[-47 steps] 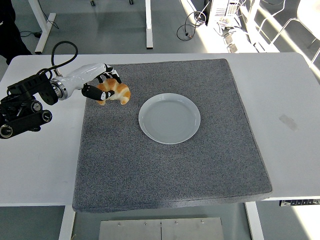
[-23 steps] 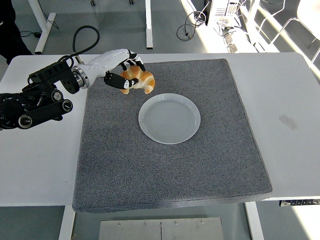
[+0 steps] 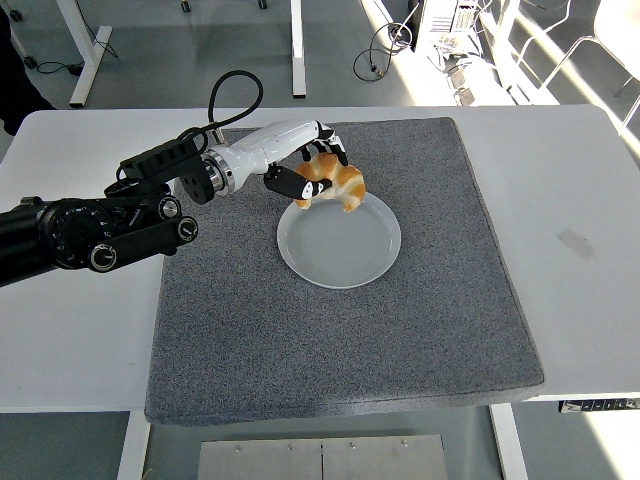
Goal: Place the bread on the plate
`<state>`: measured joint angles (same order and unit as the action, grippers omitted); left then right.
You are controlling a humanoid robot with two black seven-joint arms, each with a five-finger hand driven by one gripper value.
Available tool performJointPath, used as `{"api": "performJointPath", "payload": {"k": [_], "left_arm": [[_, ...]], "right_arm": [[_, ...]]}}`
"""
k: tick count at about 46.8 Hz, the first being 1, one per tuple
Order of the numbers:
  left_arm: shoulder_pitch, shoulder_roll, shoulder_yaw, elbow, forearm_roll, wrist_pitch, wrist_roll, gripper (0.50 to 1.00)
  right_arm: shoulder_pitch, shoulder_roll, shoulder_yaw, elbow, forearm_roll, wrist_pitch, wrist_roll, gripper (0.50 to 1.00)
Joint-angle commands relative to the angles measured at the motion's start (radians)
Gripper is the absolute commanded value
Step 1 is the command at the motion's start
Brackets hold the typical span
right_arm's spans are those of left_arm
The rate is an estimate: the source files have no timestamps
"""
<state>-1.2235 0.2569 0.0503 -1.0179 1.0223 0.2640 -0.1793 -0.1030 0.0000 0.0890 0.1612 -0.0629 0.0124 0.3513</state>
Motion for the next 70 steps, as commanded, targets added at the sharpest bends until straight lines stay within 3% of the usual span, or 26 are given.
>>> {"api": "performJointPath", "payload": {"k": [1,18,44,50,56,65,70], "left_arm": [[0.006,-0.011,0.005,0.002,0.007,0.0,0.001,0.555],[0.059,-0.077,0.011,0.09,0.044,0.001,0.0,0.555],[0.098,-0.107,0.054,0.119,0.05,0.014,0.0,0.574],[0.098,-0.105,0.054,0.119,0.048,0.014,0.0,0.649],[0.099,-0.105,0.043,0.119,0.033,0.015,-0.002,0.793],[0.098,-0.105,0.04,0.117,0.03,0.014,-0.002,0.886],[0.099,-0.104,0.04,0.117,0.028,0.014,-0.003,0.899]], "right_arm": [[0.0,0.0,0.0,0.0,0.0,0.0,0.0,1.0],[0.0,0.0,0.0,0.0,0.0,0.0,0.0,1.0],[0.0,0.0,0.0,0.0,0.0,0.0,0.0,1.0],[-0.001,0.0,0.0,0.0,0.0,0.0,0.0,1.0],[0.0,0.0,0.0,0.0,0.0,0.0,0.0,1.0],[-0.001,0.0,0.0,0.0,0.0,0.0,0.0,1.0],[0.0,0.0,0.0,0.0,0.0,0.0,0.0,1.0]]}}
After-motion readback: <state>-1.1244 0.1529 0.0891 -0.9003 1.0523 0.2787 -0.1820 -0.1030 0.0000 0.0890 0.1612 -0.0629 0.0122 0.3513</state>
